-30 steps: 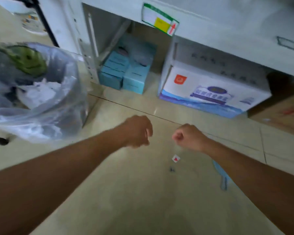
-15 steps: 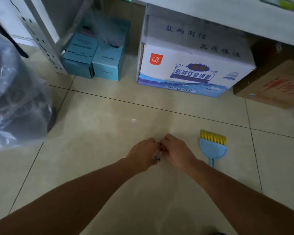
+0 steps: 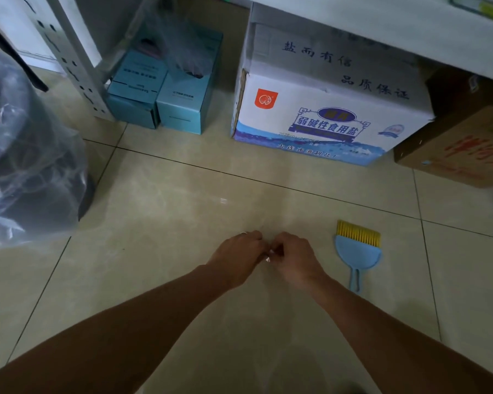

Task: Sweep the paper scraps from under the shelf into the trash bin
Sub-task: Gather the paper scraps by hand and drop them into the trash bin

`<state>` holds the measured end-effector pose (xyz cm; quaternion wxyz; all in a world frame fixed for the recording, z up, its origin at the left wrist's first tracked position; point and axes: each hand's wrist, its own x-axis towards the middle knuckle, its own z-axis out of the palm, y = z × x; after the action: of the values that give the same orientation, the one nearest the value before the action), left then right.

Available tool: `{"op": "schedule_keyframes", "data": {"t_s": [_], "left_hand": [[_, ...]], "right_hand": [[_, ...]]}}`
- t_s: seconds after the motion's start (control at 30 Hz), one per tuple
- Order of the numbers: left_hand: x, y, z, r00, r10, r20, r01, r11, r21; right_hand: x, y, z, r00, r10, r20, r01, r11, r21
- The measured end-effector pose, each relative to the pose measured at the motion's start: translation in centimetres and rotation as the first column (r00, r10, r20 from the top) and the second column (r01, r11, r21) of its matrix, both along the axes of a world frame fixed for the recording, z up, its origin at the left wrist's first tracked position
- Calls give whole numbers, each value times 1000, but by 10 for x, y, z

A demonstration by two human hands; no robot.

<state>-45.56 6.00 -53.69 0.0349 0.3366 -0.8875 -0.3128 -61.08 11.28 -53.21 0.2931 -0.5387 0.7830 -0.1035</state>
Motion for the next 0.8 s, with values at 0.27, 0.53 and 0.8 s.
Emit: {"op": "schedule_keyframes", "data": {"t_s": [0.27, 0.53, 0.8], "left_hand": [[53, -62, 68, 856, 477, -200, -431, 872, 233], [163, -97, 204, 723, 618, -311, -596, 784, 172], [308, -130, 271, 570, 802, -179, -821, 563, -97]], "right_hand": [[3, -68, 94, 834, -207, 512, 273, 960, -57], [138, -142, 195, 710, 163, 685, -79, 985, -153], [283, -215, 243, 735, 411, 539, -250, 904, -348]]}}
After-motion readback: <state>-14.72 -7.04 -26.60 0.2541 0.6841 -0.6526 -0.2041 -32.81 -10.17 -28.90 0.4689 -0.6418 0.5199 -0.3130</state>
